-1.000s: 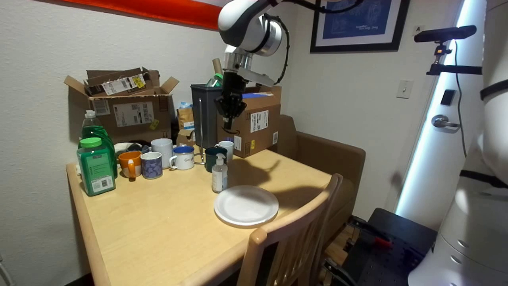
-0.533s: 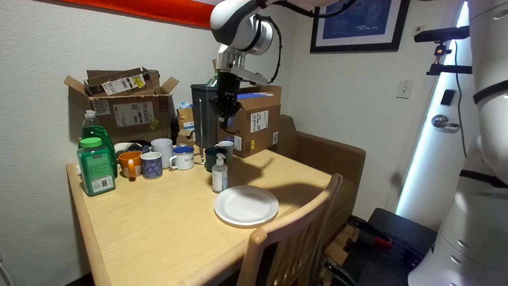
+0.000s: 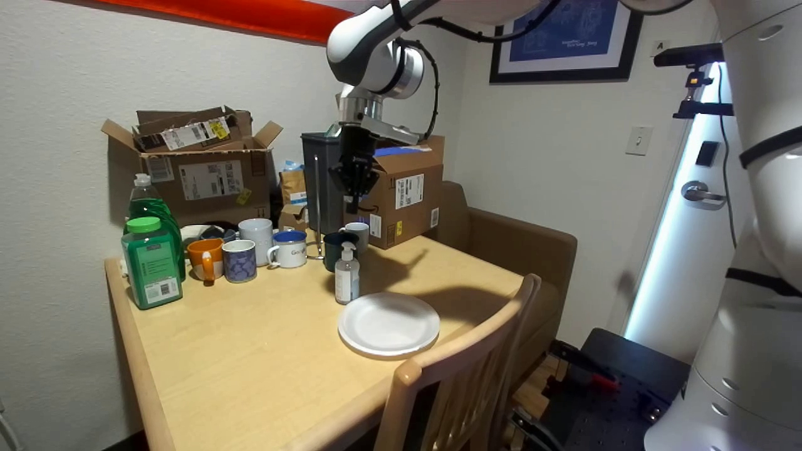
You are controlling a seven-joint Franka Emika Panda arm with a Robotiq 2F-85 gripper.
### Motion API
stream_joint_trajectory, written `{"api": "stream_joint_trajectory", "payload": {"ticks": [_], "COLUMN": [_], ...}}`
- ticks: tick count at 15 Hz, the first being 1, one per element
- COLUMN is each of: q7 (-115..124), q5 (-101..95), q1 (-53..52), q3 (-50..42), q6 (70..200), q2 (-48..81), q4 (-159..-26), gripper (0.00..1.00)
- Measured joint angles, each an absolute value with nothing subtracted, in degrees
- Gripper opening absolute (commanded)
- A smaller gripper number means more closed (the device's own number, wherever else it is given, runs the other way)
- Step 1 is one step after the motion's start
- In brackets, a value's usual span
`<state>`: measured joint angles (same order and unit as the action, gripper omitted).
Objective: Press the pump dispenser on the bottle next to the plate
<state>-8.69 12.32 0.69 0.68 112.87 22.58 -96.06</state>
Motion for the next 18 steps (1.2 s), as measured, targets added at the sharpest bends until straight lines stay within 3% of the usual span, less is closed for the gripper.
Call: {"api": "stream_joint_trajectory", "payload": {"ticks": [18], "q7": [-11.07], "q5": [12.41], "q1": [1.39], "q3": [0.97], "q6": [117.17], "q2": [25.89], "q4": [-95.97], "gripper": [0.00]}}
